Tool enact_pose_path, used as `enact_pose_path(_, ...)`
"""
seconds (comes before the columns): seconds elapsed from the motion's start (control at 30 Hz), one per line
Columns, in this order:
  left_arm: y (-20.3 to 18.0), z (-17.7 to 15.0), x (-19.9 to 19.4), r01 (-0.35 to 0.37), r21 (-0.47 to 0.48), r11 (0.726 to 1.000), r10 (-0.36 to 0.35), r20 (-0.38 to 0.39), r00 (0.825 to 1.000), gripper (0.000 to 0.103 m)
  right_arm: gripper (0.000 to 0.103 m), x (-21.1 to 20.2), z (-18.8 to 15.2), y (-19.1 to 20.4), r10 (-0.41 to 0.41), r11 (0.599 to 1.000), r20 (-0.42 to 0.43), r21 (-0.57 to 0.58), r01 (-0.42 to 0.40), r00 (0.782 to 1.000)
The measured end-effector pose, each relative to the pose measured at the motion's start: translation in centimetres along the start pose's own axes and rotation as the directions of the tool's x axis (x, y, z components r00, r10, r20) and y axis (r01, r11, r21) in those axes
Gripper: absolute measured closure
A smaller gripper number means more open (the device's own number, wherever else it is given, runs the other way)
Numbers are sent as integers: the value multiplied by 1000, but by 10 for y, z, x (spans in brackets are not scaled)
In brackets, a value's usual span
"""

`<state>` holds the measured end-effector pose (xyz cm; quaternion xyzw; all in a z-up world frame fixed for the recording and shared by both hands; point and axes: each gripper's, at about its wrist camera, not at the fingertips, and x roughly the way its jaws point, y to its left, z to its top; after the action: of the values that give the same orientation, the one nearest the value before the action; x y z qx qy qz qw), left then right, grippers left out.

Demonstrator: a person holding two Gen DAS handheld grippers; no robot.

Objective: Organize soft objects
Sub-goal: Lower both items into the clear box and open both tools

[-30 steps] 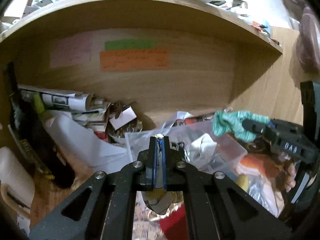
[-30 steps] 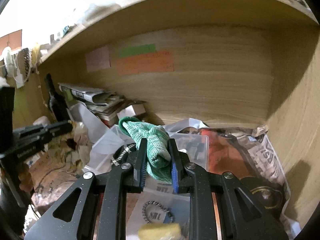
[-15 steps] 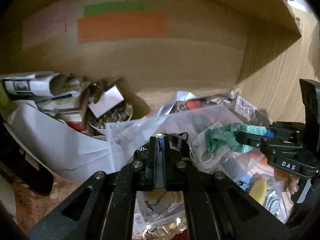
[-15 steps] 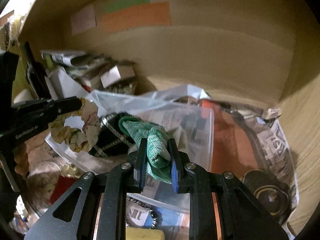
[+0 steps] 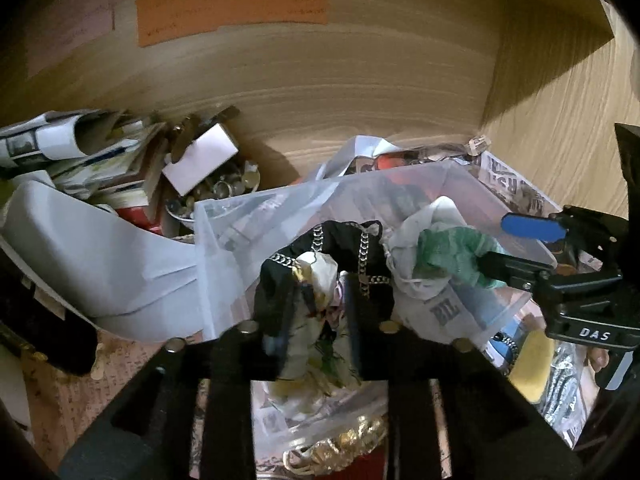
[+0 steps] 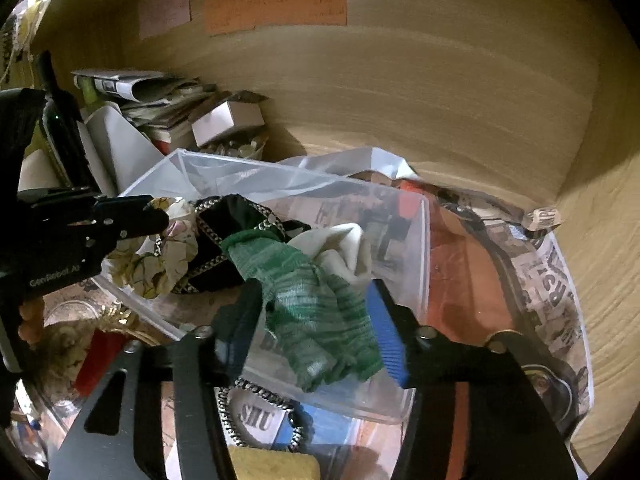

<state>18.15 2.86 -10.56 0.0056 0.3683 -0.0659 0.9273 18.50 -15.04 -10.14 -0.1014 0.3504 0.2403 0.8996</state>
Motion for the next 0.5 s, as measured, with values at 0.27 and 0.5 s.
enact_pose_path(0.27,-1,0,-41,-31,-6,999,32,106,994,48,30,-41,5,9,-29,1000,132,-5,30,991)
enact_pose_path(0.5,-3,-8,-83,-34,-16,999,37,195,980,33,19,-85,-4,14,-45,999,250,28,39,967)
